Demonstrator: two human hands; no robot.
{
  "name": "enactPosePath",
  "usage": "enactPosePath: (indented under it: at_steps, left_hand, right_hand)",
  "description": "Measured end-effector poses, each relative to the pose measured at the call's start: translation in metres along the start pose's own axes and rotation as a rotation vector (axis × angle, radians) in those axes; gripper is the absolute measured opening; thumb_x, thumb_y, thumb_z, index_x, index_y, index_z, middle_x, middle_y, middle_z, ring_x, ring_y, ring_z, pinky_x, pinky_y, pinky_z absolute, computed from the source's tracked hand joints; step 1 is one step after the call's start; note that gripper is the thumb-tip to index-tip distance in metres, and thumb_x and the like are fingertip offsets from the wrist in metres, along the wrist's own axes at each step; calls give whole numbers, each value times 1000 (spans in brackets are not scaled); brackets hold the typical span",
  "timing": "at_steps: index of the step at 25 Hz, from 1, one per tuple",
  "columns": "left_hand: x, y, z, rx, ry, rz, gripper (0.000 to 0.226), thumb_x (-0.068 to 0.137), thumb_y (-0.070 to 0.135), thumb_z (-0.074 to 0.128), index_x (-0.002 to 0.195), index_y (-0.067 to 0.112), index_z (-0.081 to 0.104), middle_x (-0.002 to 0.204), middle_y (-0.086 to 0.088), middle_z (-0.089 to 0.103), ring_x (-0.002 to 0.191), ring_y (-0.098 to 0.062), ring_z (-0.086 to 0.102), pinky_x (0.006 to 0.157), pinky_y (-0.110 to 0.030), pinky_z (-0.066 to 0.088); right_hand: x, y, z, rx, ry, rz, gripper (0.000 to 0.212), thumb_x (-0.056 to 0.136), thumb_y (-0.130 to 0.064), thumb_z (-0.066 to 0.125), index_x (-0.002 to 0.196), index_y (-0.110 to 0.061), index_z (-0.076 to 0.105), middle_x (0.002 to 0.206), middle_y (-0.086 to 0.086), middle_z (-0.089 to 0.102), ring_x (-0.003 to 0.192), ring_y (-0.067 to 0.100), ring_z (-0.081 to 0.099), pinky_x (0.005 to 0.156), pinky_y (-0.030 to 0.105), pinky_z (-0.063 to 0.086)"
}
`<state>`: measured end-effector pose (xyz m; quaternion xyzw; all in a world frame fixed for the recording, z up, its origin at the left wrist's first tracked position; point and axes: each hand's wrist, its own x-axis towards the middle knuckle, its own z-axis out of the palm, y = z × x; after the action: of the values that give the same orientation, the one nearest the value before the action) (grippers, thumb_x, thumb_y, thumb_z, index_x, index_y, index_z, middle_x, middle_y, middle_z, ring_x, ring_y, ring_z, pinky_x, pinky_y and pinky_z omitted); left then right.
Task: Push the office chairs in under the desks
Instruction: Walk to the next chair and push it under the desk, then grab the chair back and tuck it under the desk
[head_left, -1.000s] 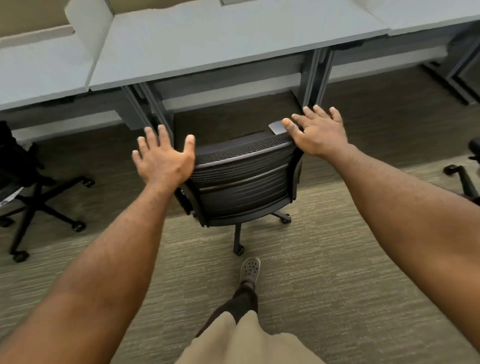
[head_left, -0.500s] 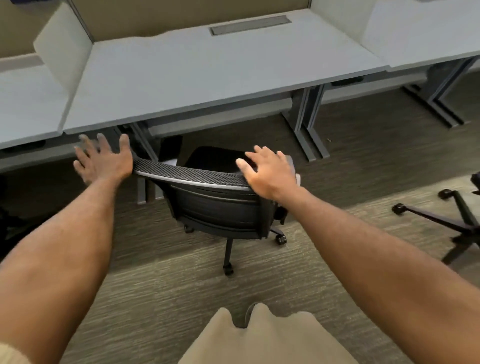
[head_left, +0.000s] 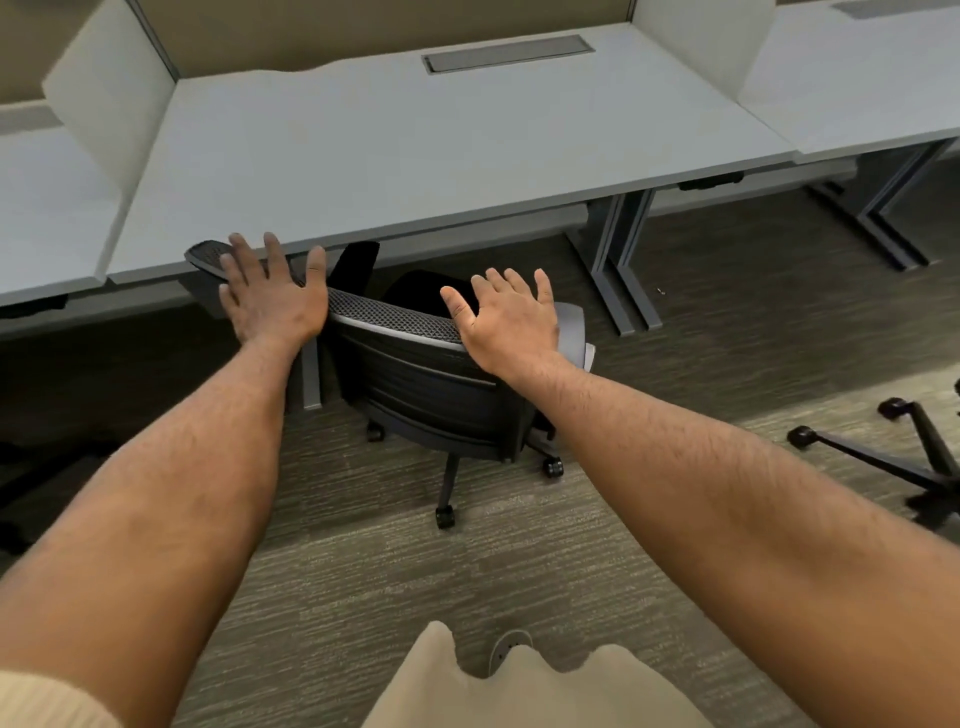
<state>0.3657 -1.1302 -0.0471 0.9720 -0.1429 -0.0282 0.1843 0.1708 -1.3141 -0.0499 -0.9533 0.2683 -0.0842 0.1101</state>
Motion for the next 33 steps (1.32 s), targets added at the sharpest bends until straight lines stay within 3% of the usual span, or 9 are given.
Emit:
enactPosePath:
  at_steps: [6,12,18,24,28,33]
  left_hand:
    - [17,23,7,36,-8,25,91,84,82,2,156,26,-7,163,-8,-20,149,-29,-16,119,-48,-9]
    - [-8,81,31,38,101,85,95,85,77,-5,158,17,7,165,-11,-7,151,-31,-7,119,-50,-9]
    - [-108,208,87,141,34,548,91,89,74,-2,157,14,9,165,-8,-3,151,-26,-5,117,-44,-12]
    - [-255,313,149,128,-245,982,87,93,72,8,157,13,16,166,-3,4,152,-19,-2,121,-42,-5]
    - [-375,368,176,139,-345,1196,83,94,70,13,156,14,21,165,-3,12,152,-19,4,121,-41,-2]
    - [-521,440,203,142,-447,1365,81,96,68,13,156,15,22,165,-4,13,151,-20,6,121,-42,-2]
  right_hand:
    - [0,47,-7,34,-73,24,76,98,-67,11,155,-18,27,164,5,21,151,21,12,119,45,-7]
    - [-52,137,-2,13,-174,219,77,97,-66,11,156,-18,22,165,5,16,151,20,8,119,45,-7]
    - [-131,228,-22,-15,-149,450,81,95,-70,10,156,-17,23,165,5,19,151,21,9,119,47,-6]
    - [-243,314,-64,-8,-61,621,76,98,-67,17,153,-17,32,162,5,27,150,21,16,119,49,1]
    - [-338,380,-98,-19,9,722,73,97,-66,18,148,-17,41,156,4,38,147,21,25,118,52,6]
    - [-472,458,-141,-21,124,895,70,99,-63,22,150,-17,38,158,5,36,147,23,25,118,51,9]
